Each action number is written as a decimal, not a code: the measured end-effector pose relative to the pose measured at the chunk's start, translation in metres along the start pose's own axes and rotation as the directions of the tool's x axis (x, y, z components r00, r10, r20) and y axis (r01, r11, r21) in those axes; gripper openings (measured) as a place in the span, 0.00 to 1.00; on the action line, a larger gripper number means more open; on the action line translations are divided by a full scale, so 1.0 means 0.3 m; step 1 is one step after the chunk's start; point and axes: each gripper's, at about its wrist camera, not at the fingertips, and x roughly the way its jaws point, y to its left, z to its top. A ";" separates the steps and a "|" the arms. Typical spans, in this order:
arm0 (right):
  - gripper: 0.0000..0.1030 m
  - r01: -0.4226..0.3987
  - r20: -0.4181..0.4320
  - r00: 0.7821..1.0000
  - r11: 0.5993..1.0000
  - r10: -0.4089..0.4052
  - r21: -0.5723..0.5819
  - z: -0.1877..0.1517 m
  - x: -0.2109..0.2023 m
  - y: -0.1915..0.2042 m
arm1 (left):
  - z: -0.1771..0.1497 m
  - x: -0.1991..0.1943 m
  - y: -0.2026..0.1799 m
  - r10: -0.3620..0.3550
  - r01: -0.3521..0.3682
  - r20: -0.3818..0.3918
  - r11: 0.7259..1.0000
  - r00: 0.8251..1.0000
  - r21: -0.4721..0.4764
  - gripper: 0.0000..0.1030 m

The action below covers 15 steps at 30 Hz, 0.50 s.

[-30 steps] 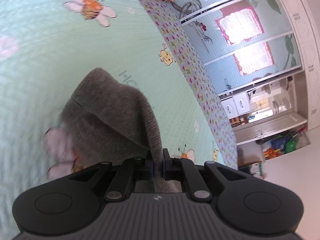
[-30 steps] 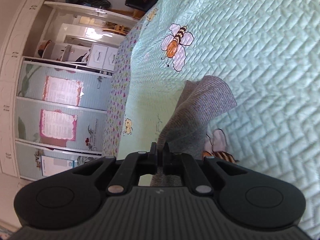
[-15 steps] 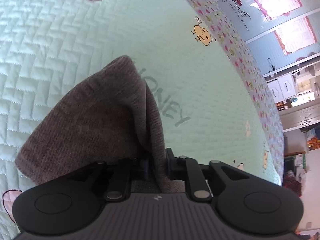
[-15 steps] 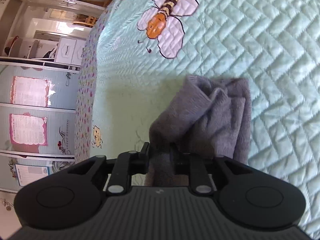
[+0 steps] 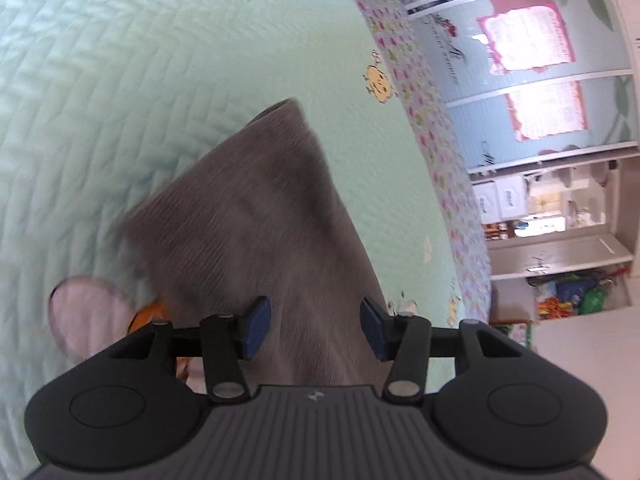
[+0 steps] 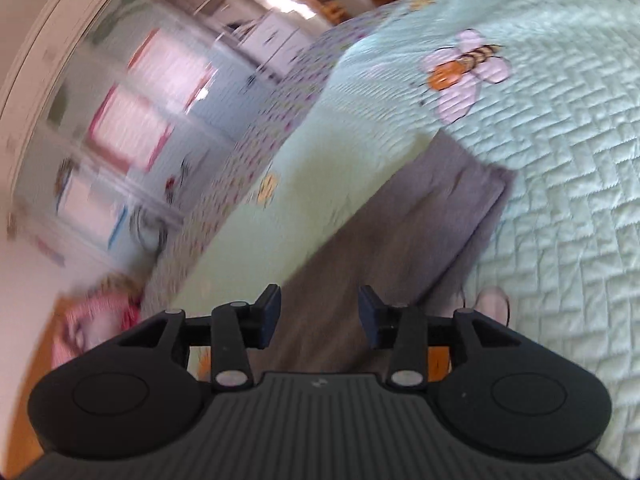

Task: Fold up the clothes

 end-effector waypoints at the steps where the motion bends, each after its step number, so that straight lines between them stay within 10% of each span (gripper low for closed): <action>1: 0.44 0.005 -0.013 1.000 1.000 -0.006 -0.028 -0.039 -0.006 0.010 | -0.025 -0.014 0.018 -0.001 0.001 0.003 1.000 1.000 0.000 0.51; 15: 0.48 0.009 -0.037 0.999 0.990 -0.004 0.141 -0.225 -0.042 -0.128 | -0.108 -0.069 0.182 -0.003 0.006 0.029 0.993 1.000 -0.119 0.60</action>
